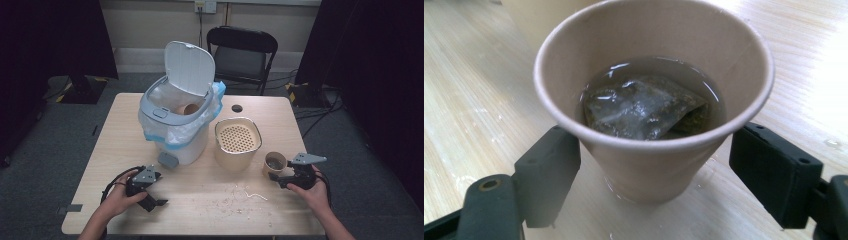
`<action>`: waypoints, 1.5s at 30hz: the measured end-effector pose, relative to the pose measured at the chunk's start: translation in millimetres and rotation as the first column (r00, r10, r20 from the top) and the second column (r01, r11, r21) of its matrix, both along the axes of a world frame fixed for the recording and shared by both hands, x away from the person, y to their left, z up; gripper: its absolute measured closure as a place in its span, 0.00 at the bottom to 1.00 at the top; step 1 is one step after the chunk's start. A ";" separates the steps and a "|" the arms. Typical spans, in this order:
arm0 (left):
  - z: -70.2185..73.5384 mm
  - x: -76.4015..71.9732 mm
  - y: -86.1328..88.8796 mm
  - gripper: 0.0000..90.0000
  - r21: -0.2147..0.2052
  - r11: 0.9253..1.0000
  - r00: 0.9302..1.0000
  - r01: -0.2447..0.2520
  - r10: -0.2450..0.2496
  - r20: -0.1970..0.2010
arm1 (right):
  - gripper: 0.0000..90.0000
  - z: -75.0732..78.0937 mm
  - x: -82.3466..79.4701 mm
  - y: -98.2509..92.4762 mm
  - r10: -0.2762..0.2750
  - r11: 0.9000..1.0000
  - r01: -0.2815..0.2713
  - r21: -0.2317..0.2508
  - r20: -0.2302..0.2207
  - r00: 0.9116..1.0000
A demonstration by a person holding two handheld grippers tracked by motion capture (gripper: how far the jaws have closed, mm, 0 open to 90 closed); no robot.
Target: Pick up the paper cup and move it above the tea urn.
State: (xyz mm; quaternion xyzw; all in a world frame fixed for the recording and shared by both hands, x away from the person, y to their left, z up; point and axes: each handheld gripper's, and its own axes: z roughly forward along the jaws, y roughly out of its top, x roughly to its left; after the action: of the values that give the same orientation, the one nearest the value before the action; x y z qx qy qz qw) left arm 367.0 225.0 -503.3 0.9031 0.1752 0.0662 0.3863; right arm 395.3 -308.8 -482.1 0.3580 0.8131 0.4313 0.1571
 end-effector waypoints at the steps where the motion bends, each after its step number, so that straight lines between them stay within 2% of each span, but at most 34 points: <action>1: 0.0 0.0 0.0 0.00 0.000 1.000 1.000 0.000 0.000 0.000 | 0.22 -1.3 0.6 -0.3 -0.004 1.000 0.004 0.013 -0.002 1.000; 5: -0.1 0.0 -0.1 0.00 -0.001 1.000 1.000 0.000 0.000 0.001 | 0.22 -6.3 2.1 1.2 -0.006 1.000 0.006 0.025 0.000 1.000; 8: 0.0 0.0 0.0 0.00 -0.001 1.000 1.000 0.000 0.000 0.000 | 0.22 -7.6 2.5 2.4 -0.003 1.000 0.003 0.012 0.010 1.000; 23: 0.0 0.0 0.0 0.00 0.000 1.000 1.000 0.000 0.000 0.000 | 0.27 -12.2 3.6 5.1 0.015 0.997 -0.019 0.075 0.054 0.998; 25: 0.0 0.0 0.0 0.00 0.000 1.000 1.000 0.000 0.000 0.000 | 0.27 -11.9 2.9 4.9 0.006 0.997 -0.011 0.075 0.072 0.997; 32: 0.0 0.0 -0.1 0.00 -0.001 1.000 1.000 0.000 0.000 0.001 | 0.28 -12.2 4.4 7.9 0.023 0.998 -0.028 0.055 0.081 0.996; 38: 0.0 0.0 0.0 0.00 0.000 1.000 1.000 0.000 0.000 0.000 | 0.29 -12.2 6.3 9.4 0.022 0.997 -0.027 0.069 0.078 0.997; 45: 0.0 0.0 0.0 0.00 0.000 1.000 1.000 0.000 0.000 0.000 | 0.29 -11.9 8.0 11.9 0.018 0.998 -0.024 0.065 0.089 0.996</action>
State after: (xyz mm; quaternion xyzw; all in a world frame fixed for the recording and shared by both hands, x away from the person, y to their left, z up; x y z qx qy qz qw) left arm 367.0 225.0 -503.4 0.9031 0.1752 0.0662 0.3865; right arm 403.3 -296.9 -494.1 0.3350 0.7944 0.4749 0.1766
